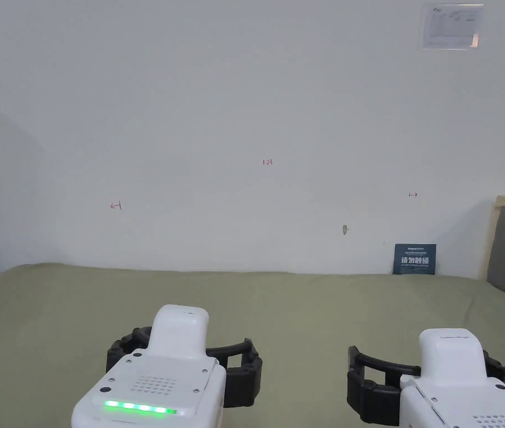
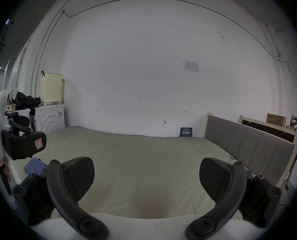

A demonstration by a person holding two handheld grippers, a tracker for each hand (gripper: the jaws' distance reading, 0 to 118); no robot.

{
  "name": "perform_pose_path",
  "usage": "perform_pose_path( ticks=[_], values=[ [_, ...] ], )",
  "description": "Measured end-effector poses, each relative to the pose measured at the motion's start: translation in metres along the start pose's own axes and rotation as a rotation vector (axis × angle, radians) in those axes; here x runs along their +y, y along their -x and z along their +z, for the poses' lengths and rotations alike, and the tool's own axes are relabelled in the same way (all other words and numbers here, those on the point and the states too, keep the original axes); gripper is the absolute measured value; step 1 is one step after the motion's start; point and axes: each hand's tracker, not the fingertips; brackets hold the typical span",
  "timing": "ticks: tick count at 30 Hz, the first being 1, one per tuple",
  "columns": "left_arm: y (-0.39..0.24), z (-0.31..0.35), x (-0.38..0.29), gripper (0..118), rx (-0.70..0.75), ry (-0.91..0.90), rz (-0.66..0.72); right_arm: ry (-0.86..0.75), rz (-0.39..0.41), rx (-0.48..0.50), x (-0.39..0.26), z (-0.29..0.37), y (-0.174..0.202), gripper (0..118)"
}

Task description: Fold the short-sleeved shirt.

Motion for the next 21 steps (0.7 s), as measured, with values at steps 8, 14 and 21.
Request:
perform_pose_path(
  ticks=[8,14,21],
  values=[
    [0.0,0.0,-0.001,115,0.025,0.025,0.054,-0.002,-0.034,0.01,0.005,0.002,0.004,118],
    [-0.003,0.005,0.003,115,0.112,-0.031,0.019,0.004,-0.02,0.023,0.002,0.005,0.007,118],
    [-0.001,0.014,0.002,115,0.073,-0.086,0.011,-0.017,-0.019,0.036,0.006,0.009,0.004,118]
  ],
)
